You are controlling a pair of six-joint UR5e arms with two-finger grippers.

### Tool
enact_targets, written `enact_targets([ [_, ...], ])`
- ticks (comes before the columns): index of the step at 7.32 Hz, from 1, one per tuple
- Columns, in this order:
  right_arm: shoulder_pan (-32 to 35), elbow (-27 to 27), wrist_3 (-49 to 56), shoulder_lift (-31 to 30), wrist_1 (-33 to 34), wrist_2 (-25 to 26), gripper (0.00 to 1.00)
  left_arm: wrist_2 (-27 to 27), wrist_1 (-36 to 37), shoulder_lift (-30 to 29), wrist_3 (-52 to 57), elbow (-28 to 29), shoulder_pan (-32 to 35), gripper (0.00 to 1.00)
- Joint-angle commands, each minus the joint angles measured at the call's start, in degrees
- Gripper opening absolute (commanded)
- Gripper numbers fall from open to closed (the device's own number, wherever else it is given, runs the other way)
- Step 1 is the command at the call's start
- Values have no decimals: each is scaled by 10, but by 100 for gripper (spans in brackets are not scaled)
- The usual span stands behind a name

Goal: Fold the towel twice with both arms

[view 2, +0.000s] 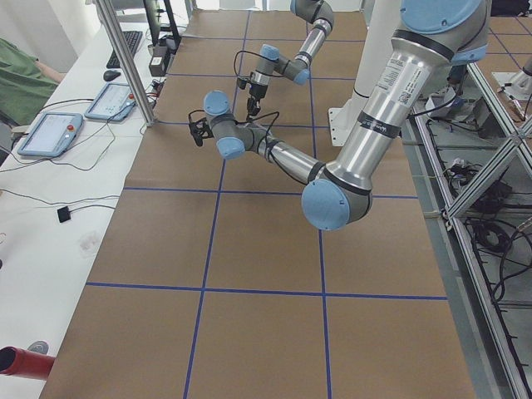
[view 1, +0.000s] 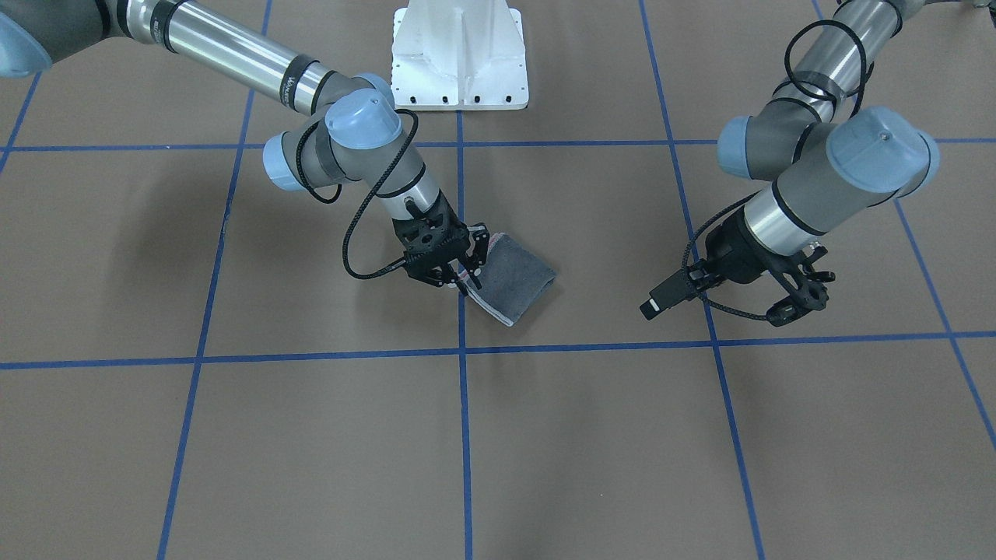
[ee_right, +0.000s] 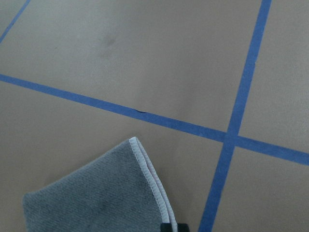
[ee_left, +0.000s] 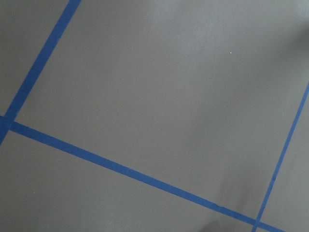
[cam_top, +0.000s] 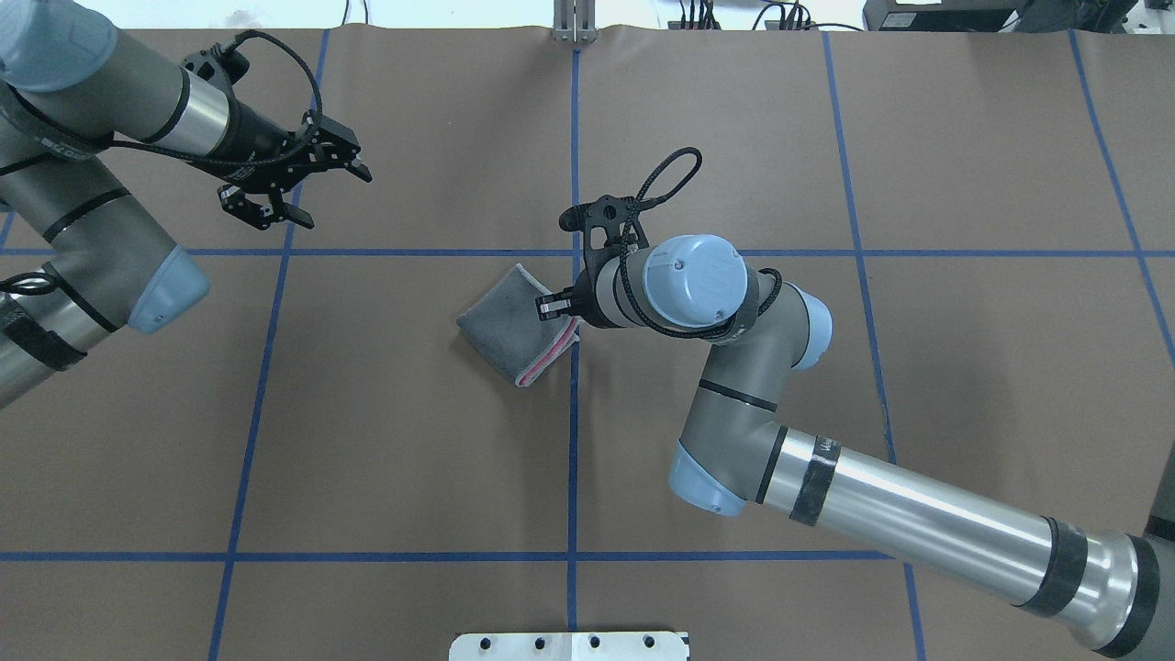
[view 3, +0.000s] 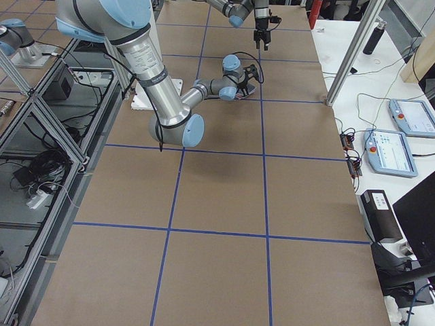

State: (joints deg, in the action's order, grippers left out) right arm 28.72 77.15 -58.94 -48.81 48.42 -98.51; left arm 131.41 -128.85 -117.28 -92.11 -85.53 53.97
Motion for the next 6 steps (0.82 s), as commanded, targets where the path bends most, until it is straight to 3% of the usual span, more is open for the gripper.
enact_targets([
  [1,25,7,-3,4,3,-38,100,2,0,-2,0,-2,0,100],
  [2,59,20,-6,4,30,-93,100,3,0,-3,1,-4,3,100],
  [4,141,80,3,-5,158,-181,100,5,0,-1,20,-6,35,100],
  [5,187,103,37,-28,220,-208,100,4,9,3,94,-3,56,100],
  [6,243,123,135,-61,285,-225,100,3,60,6,185,-6,83,100],
])
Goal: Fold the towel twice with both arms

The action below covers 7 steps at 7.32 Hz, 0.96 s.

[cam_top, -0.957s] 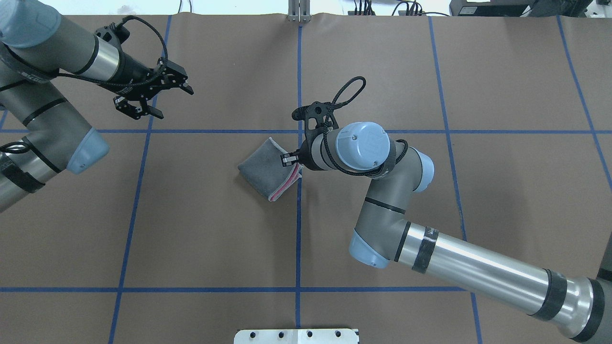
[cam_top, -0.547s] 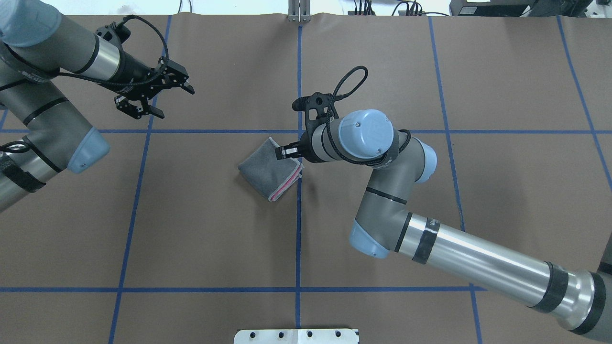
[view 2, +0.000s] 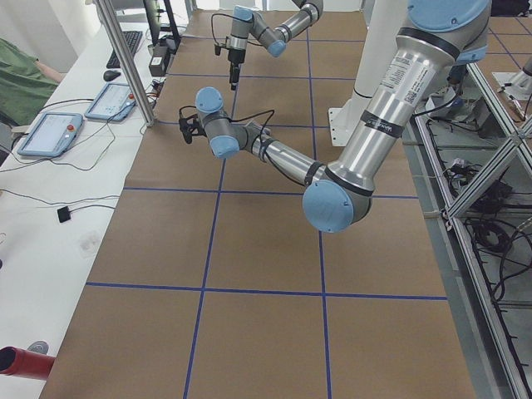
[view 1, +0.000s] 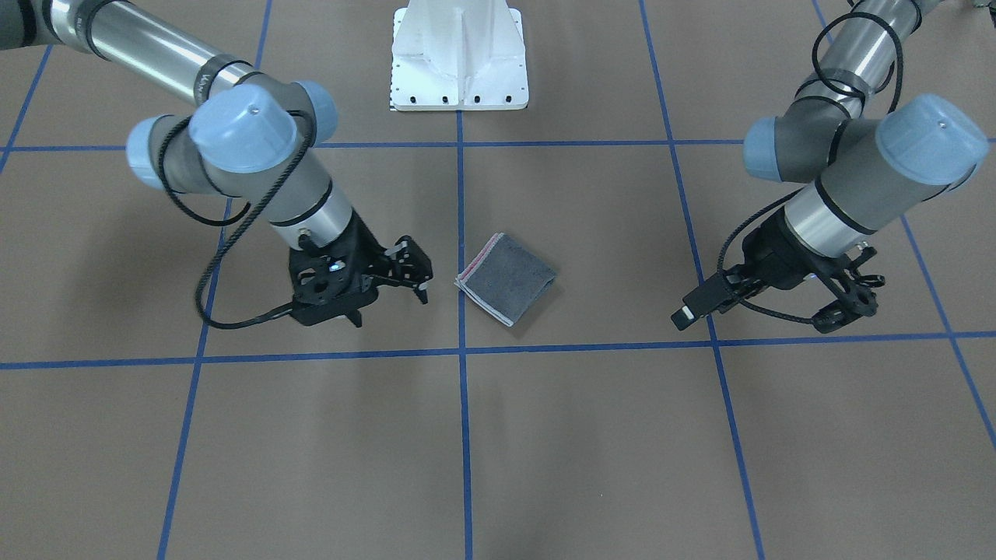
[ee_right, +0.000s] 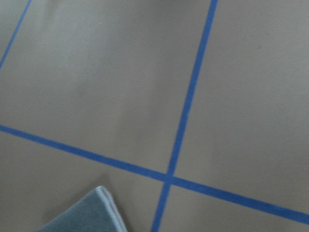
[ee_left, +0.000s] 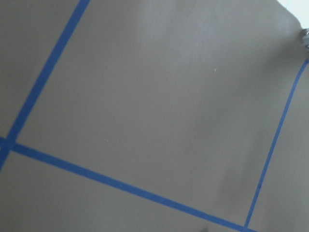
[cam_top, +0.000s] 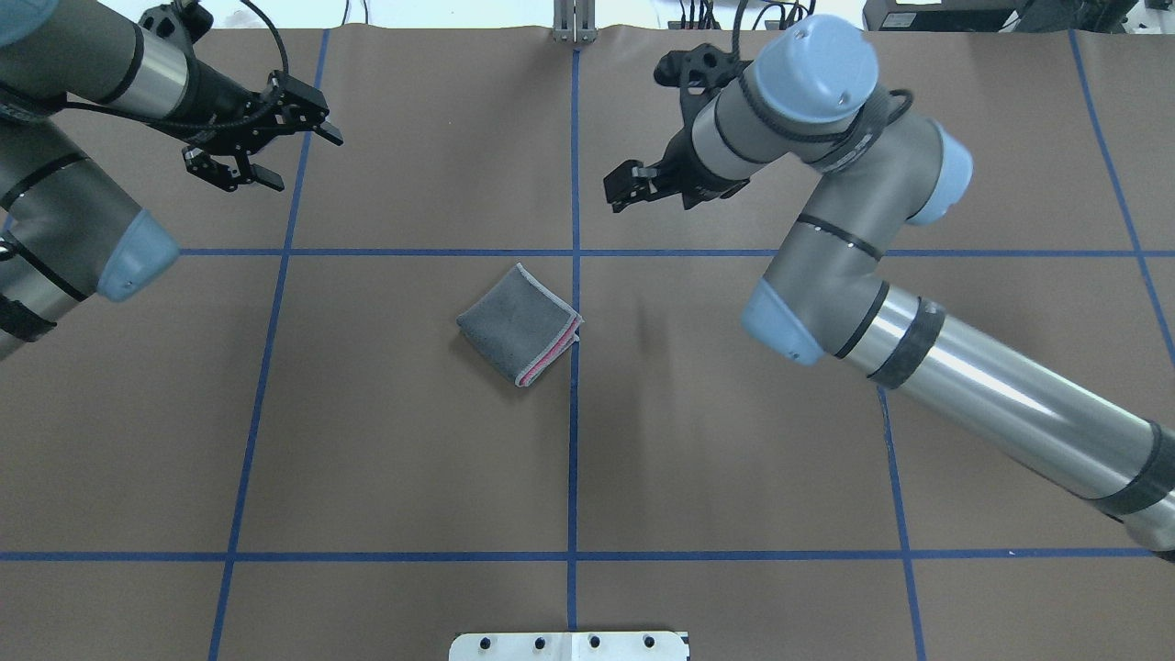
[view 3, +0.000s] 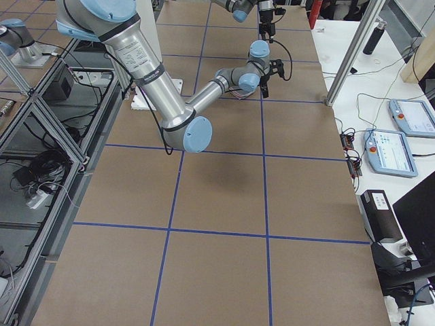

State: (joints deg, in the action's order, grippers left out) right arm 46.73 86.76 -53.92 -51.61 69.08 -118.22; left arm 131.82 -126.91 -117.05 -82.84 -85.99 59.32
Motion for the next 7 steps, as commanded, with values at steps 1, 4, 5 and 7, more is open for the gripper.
enact_targets([
  [1,103,64,214,-96,141,-39,100,-1,90,11,187,-2,61,100],
  [4,234,56,436,-174,230,-69,100,0,103,153,521,-12,154,100],
  [5,282,50,478,-207,230,-115,100,3,104,205,645,-23,183,100],
  [7,357,26,567,-262,240,-146,100,28,118,248,675,-47,234,100],
])
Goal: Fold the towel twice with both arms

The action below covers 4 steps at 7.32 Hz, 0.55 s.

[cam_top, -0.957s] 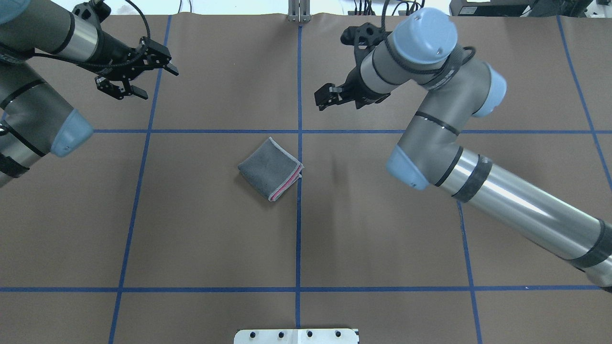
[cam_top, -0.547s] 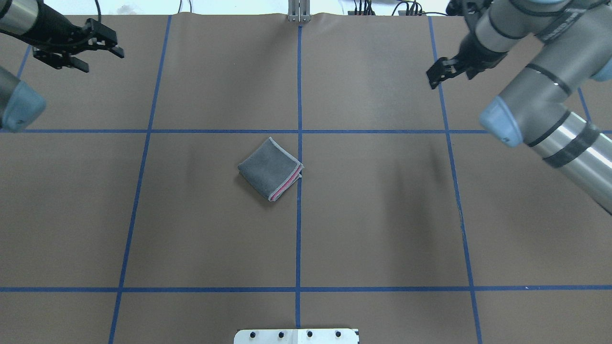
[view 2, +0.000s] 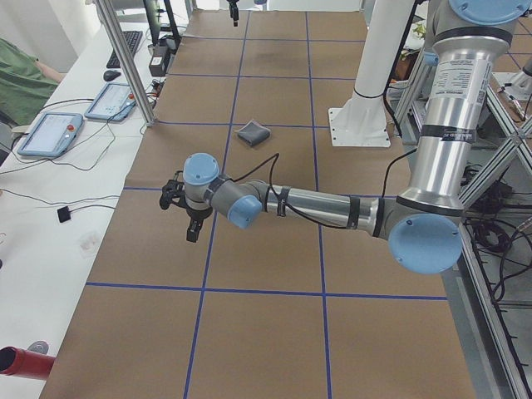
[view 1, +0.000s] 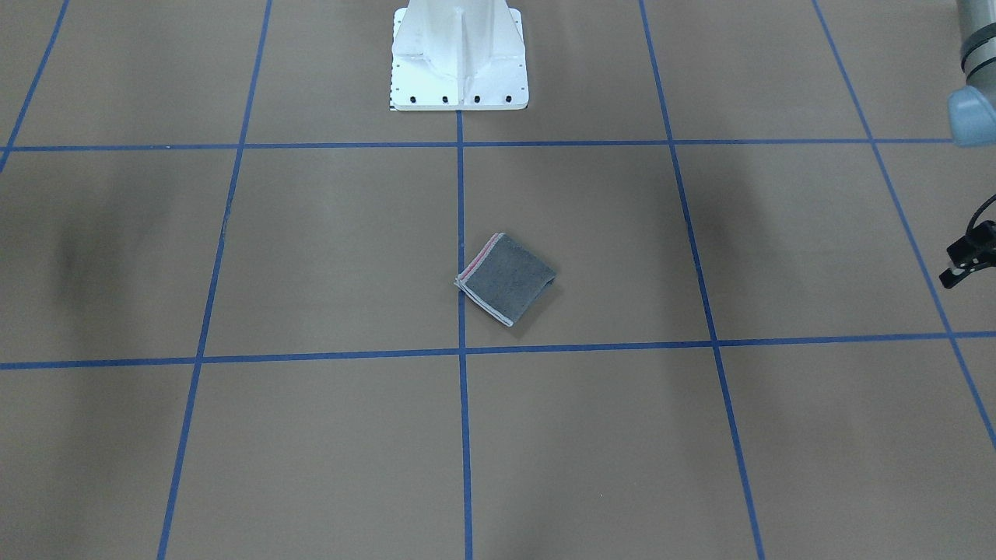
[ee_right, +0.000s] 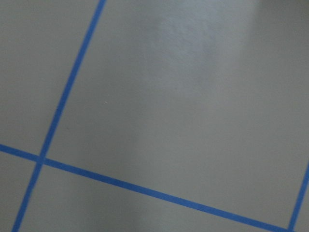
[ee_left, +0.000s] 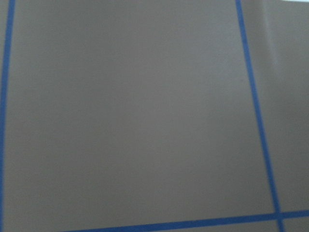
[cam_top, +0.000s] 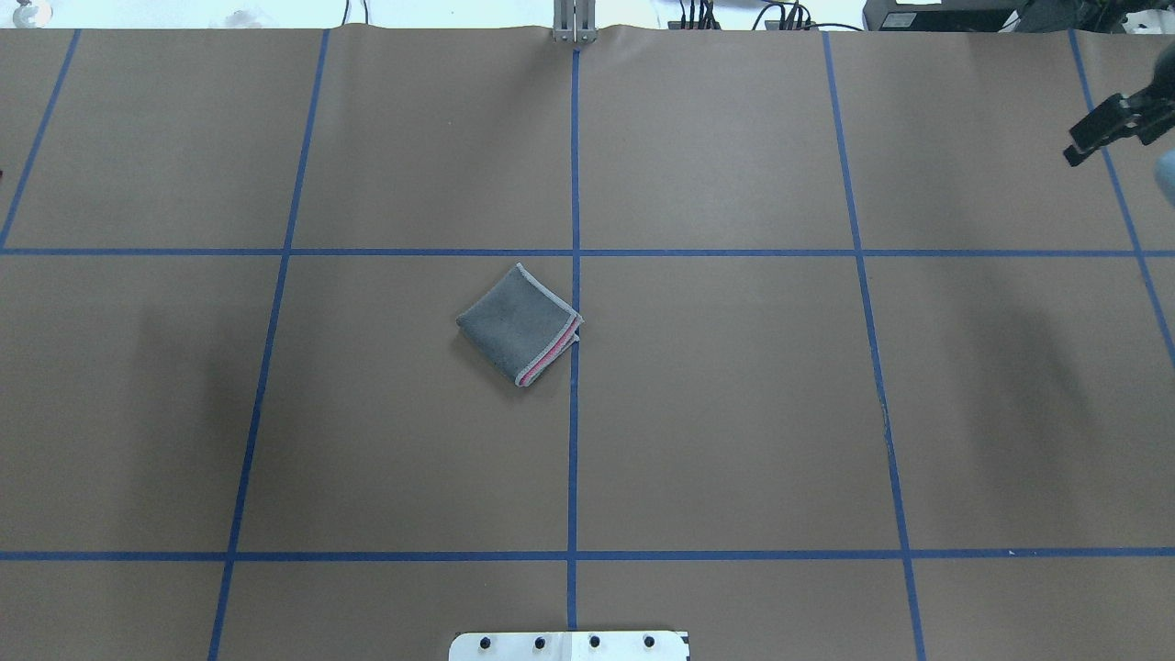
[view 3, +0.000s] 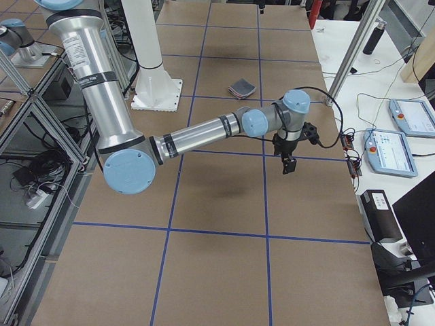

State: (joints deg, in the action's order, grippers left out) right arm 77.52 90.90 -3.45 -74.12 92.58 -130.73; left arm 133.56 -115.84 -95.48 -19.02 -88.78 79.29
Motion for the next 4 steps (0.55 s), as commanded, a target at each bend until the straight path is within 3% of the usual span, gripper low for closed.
enact_targets([
  [1,67,-14,68,-54,3,-15,100,10,7,78,53,-62,35,100],
  [3,70,-27,70,-86,-19,-2,100,5,10,116,172,-69,63,100],
  [4,74,-28,66,-108,-72,-2,100,2,8,146,202,-69,77,100],
])
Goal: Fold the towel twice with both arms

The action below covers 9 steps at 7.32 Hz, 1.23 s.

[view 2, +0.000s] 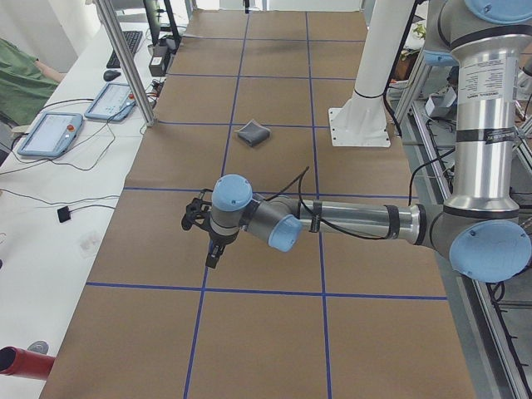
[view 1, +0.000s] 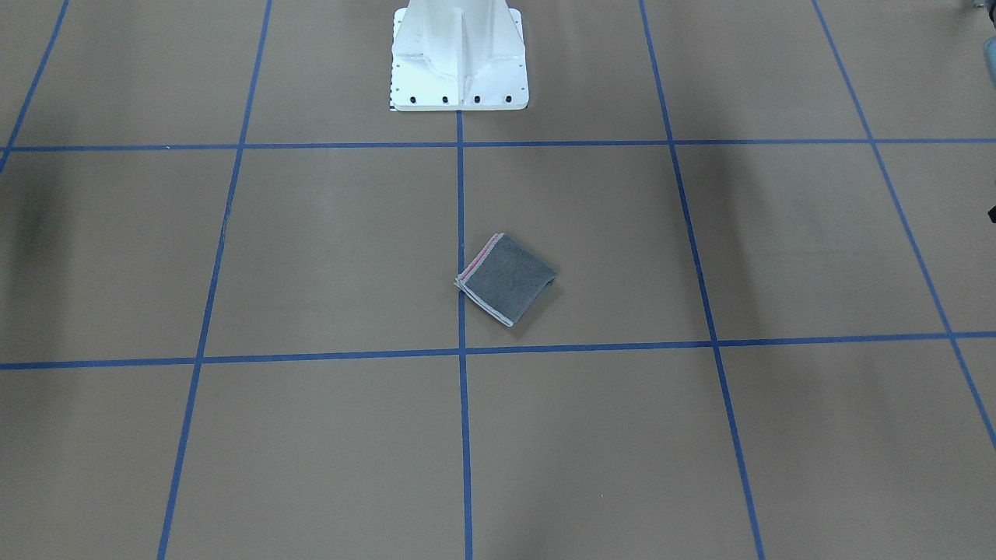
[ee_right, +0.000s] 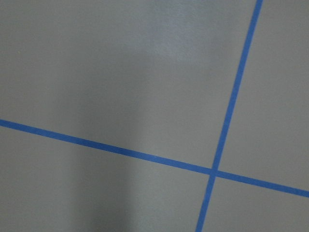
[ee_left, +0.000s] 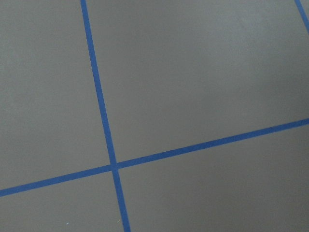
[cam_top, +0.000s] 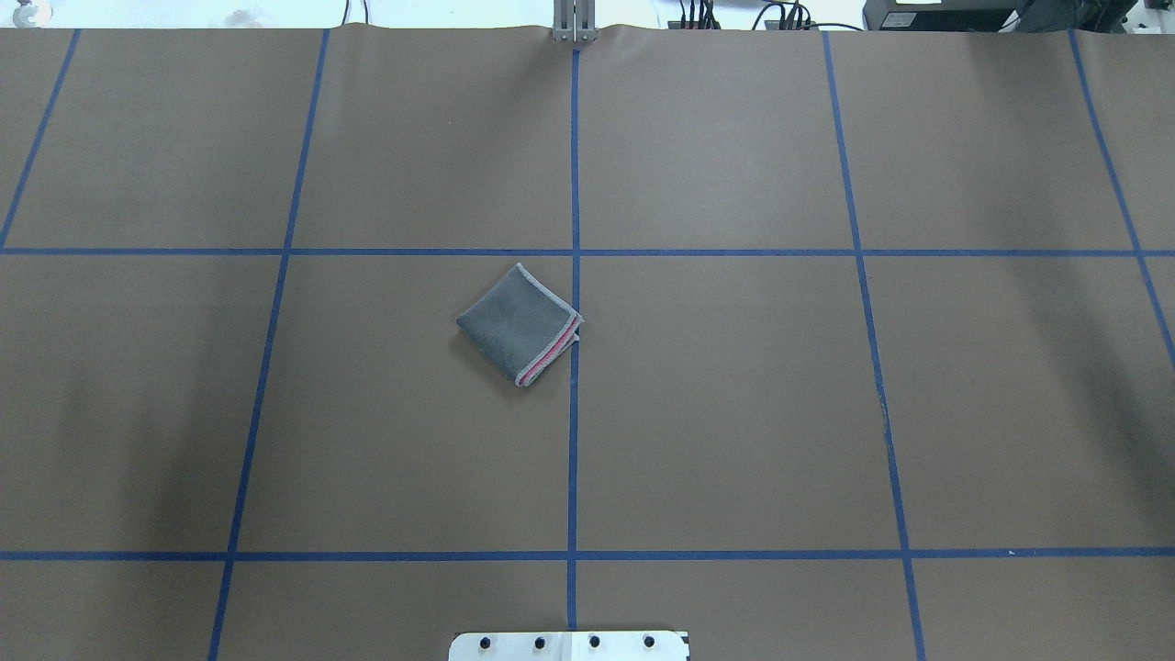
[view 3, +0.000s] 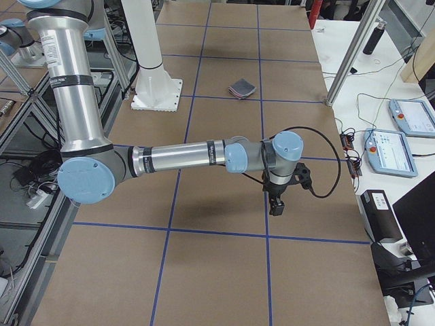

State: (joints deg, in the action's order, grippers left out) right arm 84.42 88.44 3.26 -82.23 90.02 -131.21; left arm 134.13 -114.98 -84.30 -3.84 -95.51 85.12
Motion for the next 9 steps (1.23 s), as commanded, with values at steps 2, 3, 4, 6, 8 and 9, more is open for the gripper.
enact_targets([
  [2,28,-10,4,-41,-59,-6,100,-94,-4,37,52,14,16,100],
  [3,36,-8,4,-39,-55,-5,100,-101,3,24,52,15,15,100],
  [4,51,-4,4,-36,-37,-6,100,-99,48,23,50,-9,14,100],
  [6,62,52,5,-30,68,-9,100,-98,247,21,52,-126,13,100],
  [8,69,70,5,-38,118,-62,100,-64,253,29,52,-122,14,100],
  [9,69,70,5,-43,115,-68,100,-8,251,39,56,-107,14,100],
])
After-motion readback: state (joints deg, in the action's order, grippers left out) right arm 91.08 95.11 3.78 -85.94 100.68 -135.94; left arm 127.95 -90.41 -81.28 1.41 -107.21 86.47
